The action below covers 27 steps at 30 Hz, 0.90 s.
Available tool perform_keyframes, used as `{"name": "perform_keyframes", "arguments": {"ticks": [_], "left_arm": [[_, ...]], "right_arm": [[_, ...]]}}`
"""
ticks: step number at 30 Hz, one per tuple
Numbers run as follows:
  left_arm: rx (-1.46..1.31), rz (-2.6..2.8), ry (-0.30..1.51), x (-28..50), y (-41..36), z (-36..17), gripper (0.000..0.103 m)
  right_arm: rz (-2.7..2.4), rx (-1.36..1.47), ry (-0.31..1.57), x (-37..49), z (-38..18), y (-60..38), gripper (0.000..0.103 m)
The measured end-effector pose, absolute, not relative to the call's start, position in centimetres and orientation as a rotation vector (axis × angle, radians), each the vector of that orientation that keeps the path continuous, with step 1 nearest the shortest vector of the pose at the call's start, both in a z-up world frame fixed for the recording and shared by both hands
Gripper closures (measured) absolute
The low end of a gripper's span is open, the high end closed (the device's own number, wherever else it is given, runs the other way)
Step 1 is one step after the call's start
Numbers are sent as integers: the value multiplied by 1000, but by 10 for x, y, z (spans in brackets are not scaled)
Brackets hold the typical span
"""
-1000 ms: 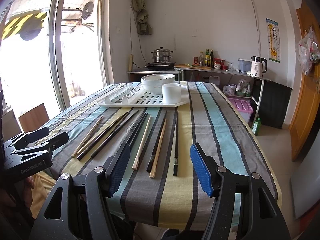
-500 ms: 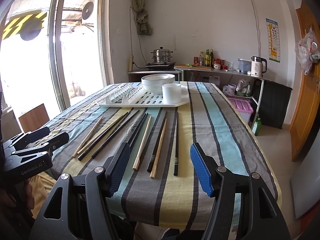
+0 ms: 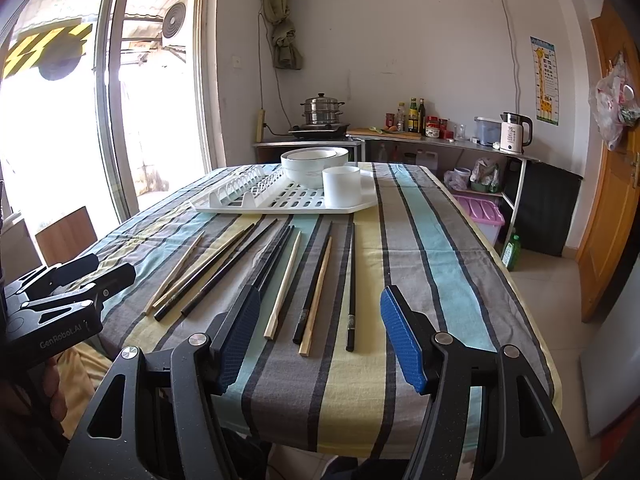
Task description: Organize utensils
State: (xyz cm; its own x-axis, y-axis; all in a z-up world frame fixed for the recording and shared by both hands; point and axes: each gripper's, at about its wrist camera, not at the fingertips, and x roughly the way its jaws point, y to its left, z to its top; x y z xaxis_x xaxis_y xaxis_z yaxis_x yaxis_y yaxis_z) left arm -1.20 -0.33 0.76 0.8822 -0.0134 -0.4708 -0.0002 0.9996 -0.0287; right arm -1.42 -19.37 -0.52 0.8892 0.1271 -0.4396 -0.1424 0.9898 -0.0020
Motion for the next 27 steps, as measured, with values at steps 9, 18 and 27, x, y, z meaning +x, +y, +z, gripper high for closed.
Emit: {"name": "perform_keyframes", "arguments": {"ticks": [9, 18, 27], "left_arm": [[-24, -7, 493, -11, -3, 8, 31], [-22, -8, 495, -11, -2, 6, 31], [-23, -6, 507, -8, 0, 3, 31]], "right_arm": [[141, -33, 453, -14, -5, -194, 40], [143, -32, 458, -13, -6, -193, 40], [149, -32, 465, -10, -7, -192, 40]]}}
